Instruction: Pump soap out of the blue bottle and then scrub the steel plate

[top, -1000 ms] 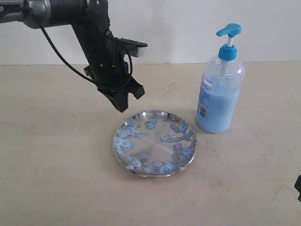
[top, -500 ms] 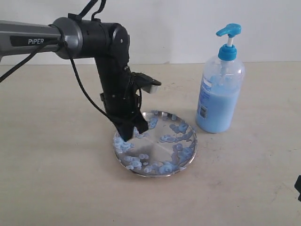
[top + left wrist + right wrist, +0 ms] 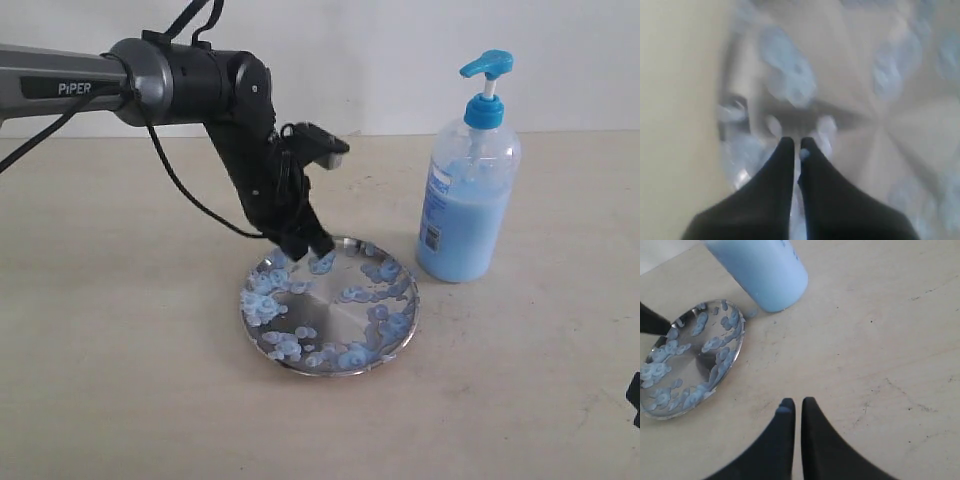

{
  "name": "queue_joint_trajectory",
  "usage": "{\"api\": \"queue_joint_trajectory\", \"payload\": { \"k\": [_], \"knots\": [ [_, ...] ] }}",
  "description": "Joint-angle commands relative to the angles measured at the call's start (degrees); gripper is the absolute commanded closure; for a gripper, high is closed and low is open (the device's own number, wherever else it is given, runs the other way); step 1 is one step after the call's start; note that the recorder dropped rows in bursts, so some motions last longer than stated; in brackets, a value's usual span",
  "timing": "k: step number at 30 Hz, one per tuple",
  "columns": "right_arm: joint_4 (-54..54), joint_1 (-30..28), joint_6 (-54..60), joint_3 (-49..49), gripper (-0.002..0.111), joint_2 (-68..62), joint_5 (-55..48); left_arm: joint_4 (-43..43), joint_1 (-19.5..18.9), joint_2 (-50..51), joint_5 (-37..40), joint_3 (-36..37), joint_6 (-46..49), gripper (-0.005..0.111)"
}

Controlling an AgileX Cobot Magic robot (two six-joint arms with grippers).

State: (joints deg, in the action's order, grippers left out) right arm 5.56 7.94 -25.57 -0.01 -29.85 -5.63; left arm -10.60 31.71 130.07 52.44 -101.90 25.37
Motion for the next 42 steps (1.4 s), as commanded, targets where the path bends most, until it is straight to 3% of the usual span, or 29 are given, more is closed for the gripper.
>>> {"api": "queue_joint_trajectory", "payload": {
  "k": [1,3,6,7,10,14,17,20,23,26,32,37,42],
  "knots": [
    [-0.1,0.0,0.1,0.0,0.109,0.0,0.3,-23.9,0.3,-0.3,-2.0,-0.1,5.4,0.103],
    [-0.1,0.0,0.1,0.0,0.109,0.0,0.3,-29.3,0.3,-0.3,15.2,-0.1,20.3,0.103],
    [-0.1,0.0,0.1,0.0,0.109,0.0,0.3,-15.1,0.0,-0.4,17.5,-0.1,20.3,0.103],
    [-0.1,0.0,0.1,0.0,0.109,0.0,0.3,-7.1,0.0,-0.4,10.0,-0.1,12.2,0.103],
    [-0.1,0.0,0.1,0.0,0.109,0.0,0.3,4.3,0.0,-0.6,0.8,-0.1,-13.3,0.103],
    [-0.1,0.0,0.1,0.0,0.109,0.0,0.3,7.0,0.0,-5.0,-4.4,2.2,-15.6,0.103],
    [-0.1,0.0,0.1,0.0,0.109,0.0,0.3,6.5,0.0,-14.5,-16.6,11.2,-15.6,0.103],
    [-0.1,0.0,0.1,0.0,0.109,0.0,0.3,1.3,1.3,-30.6,-40.4,29.0,-10.2,0.103],
    [-0.1,0.0,0.1,0.0,0.109,0.0,0.3,-2.9,5.3,-47.2,-62.3,47.2,-5.7,0.103],
    [-0.1,0.0,0.1,0.0,0.109,0.0,0.3,-2.4,7.7,-61.0,-72.3,60.0,-6.6,0.103],
    [-0.1,0.0,0.1,0.0,0.109,0.0,0.3,4.2,7.7,-76.5,-66.4,72.0,-6.7,0.103],
    [-0.1,0.0,0.1,0.0,0.109,0.0,0.3,-4.4,5.7,-85.9,-51.2,77.4,-7.8,0.103],
    [-0.1,0.0,0.1,0.0,0.109,0.0,0.3,-3.2,2.1,-92.5,-49.1,83.9,-5.9,0.103]
  ]
}}
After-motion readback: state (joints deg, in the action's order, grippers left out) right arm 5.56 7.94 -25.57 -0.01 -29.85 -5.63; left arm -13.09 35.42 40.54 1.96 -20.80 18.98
